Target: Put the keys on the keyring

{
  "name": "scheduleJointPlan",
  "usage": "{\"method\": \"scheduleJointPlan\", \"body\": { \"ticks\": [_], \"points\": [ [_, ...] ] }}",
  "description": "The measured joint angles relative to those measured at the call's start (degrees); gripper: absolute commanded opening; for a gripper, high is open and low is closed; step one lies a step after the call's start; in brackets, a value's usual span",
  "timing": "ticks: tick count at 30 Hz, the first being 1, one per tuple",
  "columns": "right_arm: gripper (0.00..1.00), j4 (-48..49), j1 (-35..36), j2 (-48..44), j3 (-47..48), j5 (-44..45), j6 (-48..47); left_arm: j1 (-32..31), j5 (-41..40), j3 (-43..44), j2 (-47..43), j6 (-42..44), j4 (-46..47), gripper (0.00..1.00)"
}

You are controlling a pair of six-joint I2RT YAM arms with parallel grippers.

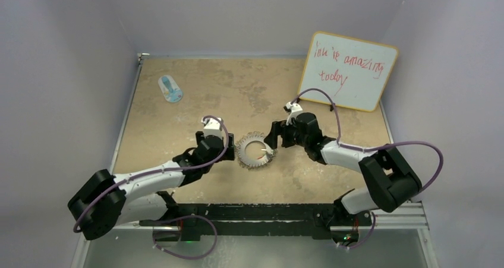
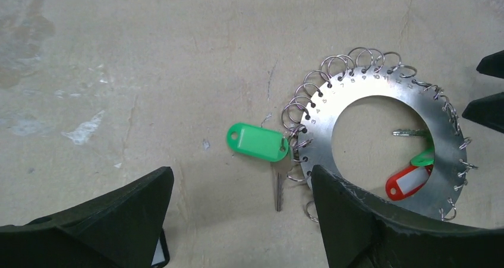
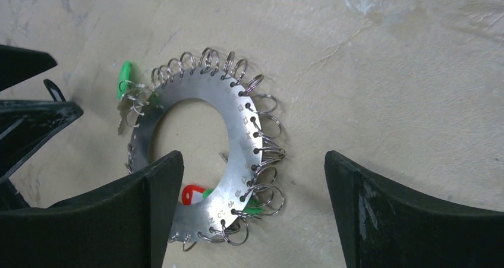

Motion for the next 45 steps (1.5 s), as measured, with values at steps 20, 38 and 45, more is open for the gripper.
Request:
{"method": "scheduleJointPlan", "body": {
  "ticks": [20,38,45],
  "points": [
    [0.27,9.27,3.06,9.29,-4.50,-19.54,8.20,7.28,16.92,11.52,24.20,0.33,10.05,0.33],
    [0.59,-0.85,4.22,3.13,2.75,-14.53,5.88,7.48,12.94,15.30,12.15,6.05,-1.01,0.65],
    [0.53,-0.85,4.22,12.46,6.32,-17.66,3.76,7.48,14.73,7.56,-3.48,-4.50,-13.81,0.58]
  ]
}}
